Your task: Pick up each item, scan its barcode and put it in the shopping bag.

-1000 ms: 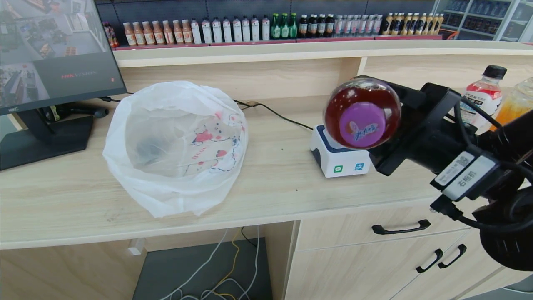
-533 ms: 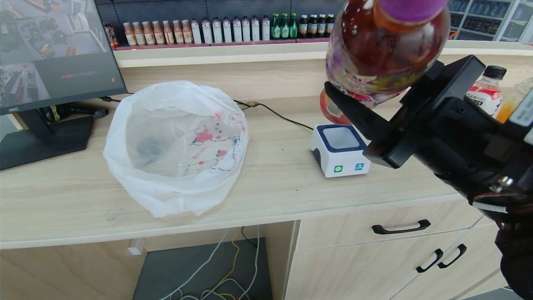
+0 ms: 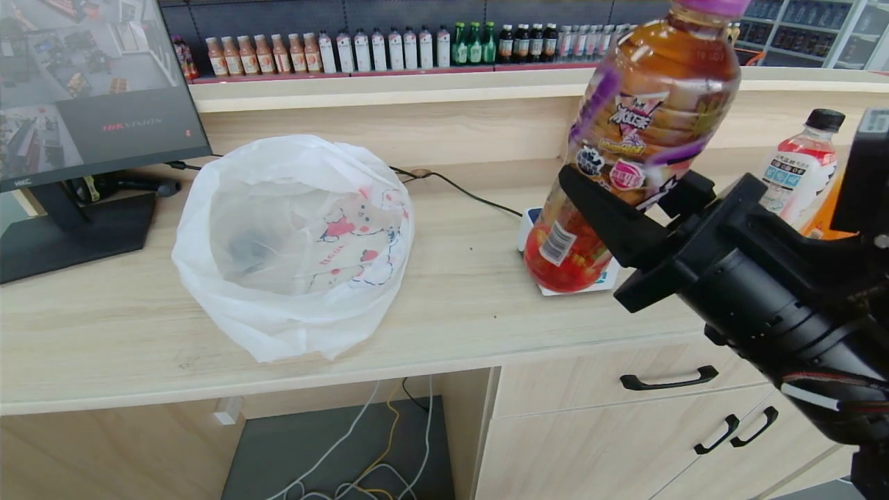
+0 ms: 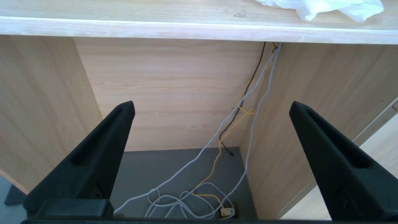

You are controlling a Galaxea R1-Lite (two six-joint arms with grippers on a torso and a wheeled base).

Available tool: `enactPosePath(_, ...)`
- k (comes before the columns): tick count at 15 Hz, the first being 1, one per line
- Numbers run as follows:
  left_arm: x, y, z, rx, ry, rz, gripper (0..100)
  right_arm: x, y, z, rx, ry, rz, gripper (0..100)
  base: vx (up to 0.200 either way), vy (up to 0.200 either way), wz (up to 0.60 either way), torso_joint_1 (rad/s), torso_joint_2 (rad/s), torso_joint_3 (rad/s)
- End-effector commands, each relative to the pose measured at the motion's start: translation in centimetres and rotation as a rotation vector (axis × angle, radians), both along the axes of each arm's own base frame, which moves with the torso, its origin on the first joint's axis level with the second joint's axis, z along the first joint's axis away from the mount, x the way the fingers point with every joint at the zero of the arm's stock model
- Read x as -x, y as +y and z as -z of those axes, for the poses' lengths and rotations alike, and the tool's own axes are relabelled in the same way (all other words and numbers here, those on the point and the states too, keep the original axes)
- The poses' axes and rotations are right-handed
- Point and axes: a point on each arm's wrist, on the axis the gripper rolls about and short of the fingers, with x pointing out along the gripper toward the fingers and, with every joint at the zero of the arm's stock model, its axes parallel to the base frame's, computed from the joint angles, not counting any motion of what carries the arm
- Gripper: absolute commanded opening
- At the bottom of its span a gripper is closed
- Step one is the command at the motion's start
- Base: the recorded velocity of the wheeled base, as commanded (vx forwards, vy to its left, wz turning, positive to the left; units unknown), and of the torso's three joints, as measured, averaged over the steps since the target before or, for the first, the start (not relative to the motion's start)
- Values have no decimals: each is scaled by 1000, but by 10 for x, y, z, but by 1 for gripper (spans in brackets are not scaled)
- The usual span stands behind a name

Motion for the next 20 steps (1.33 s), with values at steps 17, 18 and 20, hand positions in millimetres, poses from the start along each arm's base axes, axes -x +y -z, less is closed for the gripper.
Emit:
enactPosePath(17, 0, 0, 0, -2, 1, 2, 100, -10, -11, 22, -132, 219, 155, 0, 0, 47, 0, 1, 1, 0)
enactPosePath(18, 0, 0, 0, 0, 1, 0, 100, -10, -12, 23, -130, 221, 157, 0, 0, 200, 0, 2, 7, 2)
enactPosePath(20, 0, 0, 0, 0, -1, 0, 100, -11, -12, 24, -130, 224, 158, 0, 0, 200, 0, 2, 0, 5)
